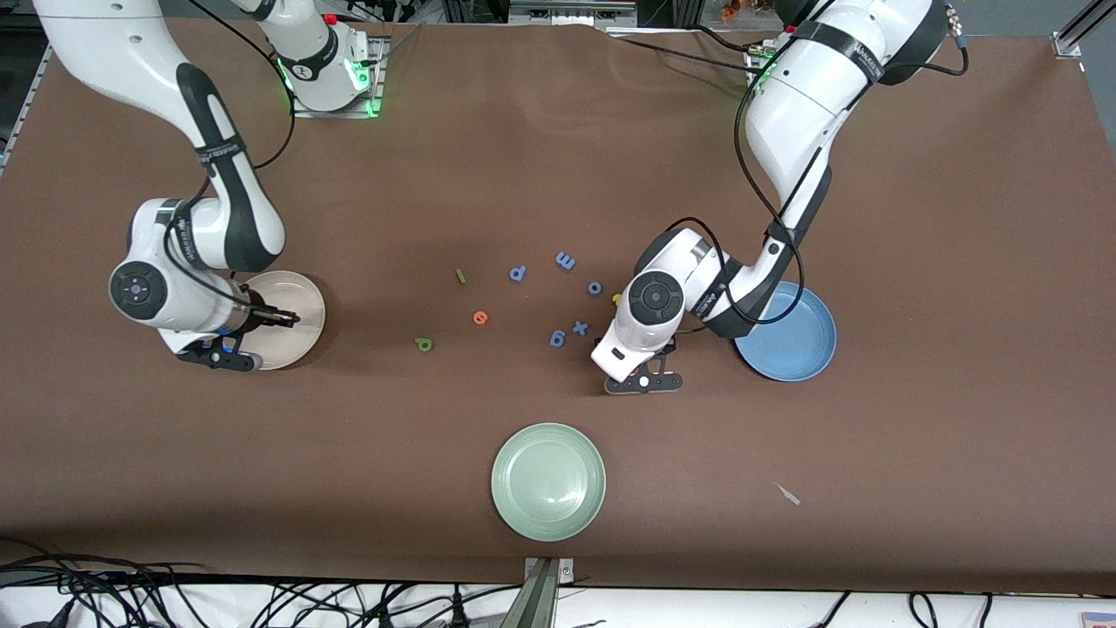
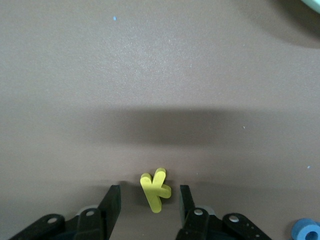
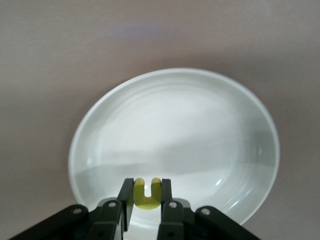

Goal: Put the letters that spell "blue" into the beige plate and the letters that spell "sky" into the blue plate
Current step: 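Drop the yellow u on the white plate while the left gripper carries k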

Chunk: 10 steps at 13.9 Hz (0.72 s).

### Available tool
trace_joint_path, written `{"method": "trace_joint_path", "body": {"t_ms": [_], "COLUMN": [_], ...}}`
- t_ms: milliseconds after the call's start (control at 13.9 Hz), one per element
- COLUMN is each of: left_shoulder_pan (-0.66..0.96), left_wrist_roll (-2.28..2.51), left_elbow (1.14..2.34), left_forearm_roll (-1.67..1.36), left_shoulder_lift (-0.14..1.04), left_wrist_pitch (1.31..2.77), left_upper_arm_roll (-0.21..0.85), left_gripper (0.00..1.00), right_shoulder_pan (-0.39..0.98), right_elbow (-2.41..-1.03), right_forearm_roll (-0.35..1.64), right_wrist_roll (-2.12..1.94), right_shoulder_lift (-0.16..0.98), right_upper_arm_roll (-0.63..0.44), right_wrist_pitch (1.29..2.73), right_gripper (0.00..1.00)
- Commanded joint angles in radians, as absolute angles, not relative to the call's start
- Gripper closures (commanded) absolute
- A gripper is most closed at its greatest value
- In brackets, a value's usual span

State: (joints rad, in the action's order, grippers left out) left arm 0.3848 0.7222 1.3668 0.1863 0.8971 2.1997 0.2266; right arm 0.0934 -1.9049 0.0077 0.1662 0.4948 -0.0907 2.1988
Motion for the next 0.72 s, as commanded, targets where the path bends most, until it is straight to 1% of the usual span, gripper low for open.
{"method": "trace_joint_path", "body": {"t_ms": [0,215,287,358,574,645], "left_shoulder_pan": [0.390,0.391,0.390,0.391,0.382,0.382], "left_wrist_roll": [0.729,0.730,0.730,0.729,0.727,0.729], "left_elbow": [1.351,1.351,1.351,1.351,1.350,1.348], "left_forearm_roll": [0.218,0.219,0.219,0.219,0.210,0.209], "left_shoulder_lift": [0.913,0.917,0.919,0.919,0.916,0.910], "left_wrist_pitch": [2.201,2.203,2.203,2.203,2.203,2.201], "left_upper_arm_roll": [0.224,0.224,0.225,0.224,0.225,0.225], "left_gripper": [0.44,0.45,0.48,0.60,0.90,0.93], "right_shoulder_pan": [0.084,0.110,0.132,0.159,0.248,0.274], "right_elbow": [-1.850,-1.792,-1.764,-1.743,-1.721,-1.709], "right_forearm_roll": [0.015,0.023,0.023,0.025,0.025,0.025], "right_wrist_roll": [0.150,0.201,0.245,0.289,0.394,0.408], "right_shoulder_lift": [0.517,0.512,0.514,0.517,0.529,0.541], "right_upper_arm_roll": [-0.077,-0.068,-0.067,-0.063,-0.061,-0.061], "right_wrist_pitch": [2.180,2.119,2.091,2.076,2.077,2.082], "right_gripper": [0.00,0.00,0.00,0.00,0.00,0.00]}}
